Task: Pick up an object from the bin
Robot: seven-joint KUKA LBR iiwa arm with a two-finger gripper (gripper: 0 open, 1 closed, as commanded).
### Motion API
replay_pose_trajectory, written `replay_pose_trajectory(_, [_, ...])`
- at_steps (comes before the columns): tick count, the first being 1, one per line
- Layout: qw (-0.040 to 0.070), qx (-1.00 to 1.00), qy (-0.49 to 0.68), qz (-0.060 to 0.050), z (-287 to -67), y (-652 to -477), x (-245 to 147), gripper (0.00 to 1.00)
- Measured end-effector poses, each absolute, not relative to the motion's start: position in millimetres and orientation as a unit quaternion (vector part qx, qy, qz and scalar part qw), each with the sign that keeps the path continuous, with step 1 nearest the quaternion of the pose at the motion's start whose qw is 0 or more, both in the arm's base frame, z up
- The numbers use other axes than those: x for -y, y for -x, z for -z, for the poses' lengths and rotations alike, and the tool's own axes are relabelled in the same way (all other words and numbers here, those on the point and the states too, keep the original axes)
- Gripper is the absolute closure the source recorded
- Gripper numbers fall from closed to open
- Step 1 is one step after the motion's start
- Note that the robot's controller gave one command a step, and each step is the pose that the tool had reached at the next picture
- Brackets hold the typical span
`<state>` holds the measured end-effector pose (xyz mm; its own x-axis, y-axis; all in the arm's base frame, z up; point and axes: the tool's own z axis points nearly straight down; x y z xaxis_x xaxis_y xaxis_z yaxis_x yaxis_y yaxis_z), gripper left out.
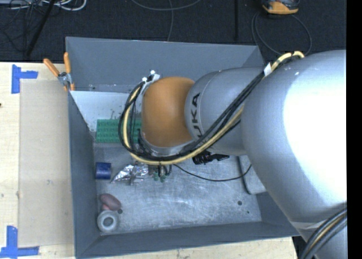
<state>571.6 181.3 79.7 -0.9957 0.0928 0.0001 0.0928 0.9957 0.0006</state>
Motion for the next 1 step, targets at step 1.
replay_pose_trajectory(1, [-0.004, 1.0, -0.006, 0.001, -238.8, -567.1, -170.3, 1.0])
